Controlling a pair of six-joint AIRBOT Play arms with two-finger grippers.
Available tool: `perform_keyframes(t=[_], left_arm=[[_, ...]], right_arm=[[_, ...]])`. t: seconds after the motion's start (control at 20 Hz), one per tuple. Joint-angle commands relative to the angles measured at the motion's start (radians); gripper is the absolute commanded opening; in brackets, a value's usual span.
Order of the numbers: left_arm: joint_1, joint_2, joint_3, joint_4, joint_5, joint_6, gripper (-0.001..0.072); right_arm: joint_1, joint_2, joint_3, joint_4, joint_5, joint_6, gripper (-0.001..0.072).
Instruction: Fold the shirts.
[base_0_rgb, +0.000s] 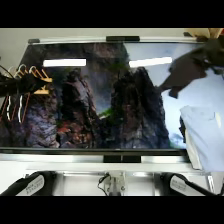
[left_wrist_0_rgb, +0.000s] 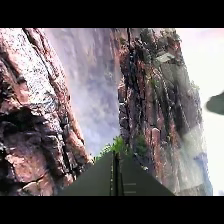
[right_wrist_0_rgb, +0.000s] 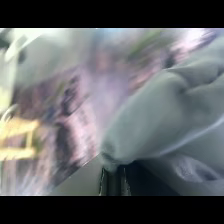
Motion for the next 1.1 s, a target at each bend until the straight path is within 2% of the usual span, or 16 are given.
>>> perform_keyframes(t=[0.0, 0.1, 0.35, 0.4, 0.55, 0.7, 0.8, 1.0, 1.05], left_arm=[[0.001, 0.001, 0.000, 0.000, -0.003, 0.000, 0.0037], [0.001, 0.001, 0.000, 0.000, -0.003, 0.000, 0.0037], [0.000, 0.001, 0.000, 0.000, -0.002, 0.003, 0.0037], [0.000, 0.001, 0.000, 0.000, -0.002, 0.005, 0.0037], [0.000, 0.001, 0.000, 0.000, -0.002, 0.005, 0.0037], [0.000, 0.001, 0.000, 0.000, -0.002, 0.008, 0.0037], [0.000, 0.001, 0.000, 0.000, -0.003, 0.008, 0.0037], [0.000, 0.001, 0.000, -0.001, -0.008, 0.008, 0.0037], [0.000, 0.001, 0.000, -0.001, -0.010, 0.008, 0.0037]], right_arm=[[-0.206, 0.047, 0.015, -0.102, 0.115, 0.054, 0.0081], [-0.290, 0.062, 0.015, -0.170, 0.159, 0.068, 0.0081], [-0.420, 0.129, 0.015, -0.203, 0.231, 0.110, 0.0081], [-0.434, 0.148, 0.015, -0.267, 0.254, 0.133, 0.0081], [-0.446, 0.161, 0.013, -0.593, 0.406, 0.169, 0.0082], [-0.446, 0.159, -0.045, -0.872, 0.590, 0.076, 0.0082], [-0.447, 0.179, -0.127, -0.985, 0.600, 0.066, 0.0082], [-0.487, 0.242, -0.393, -1.033, 0.567, 0.067, 0.0090], [-0.507, 0.252, -0.457, -1.029, 0.516, 0.090, 0.0153]])
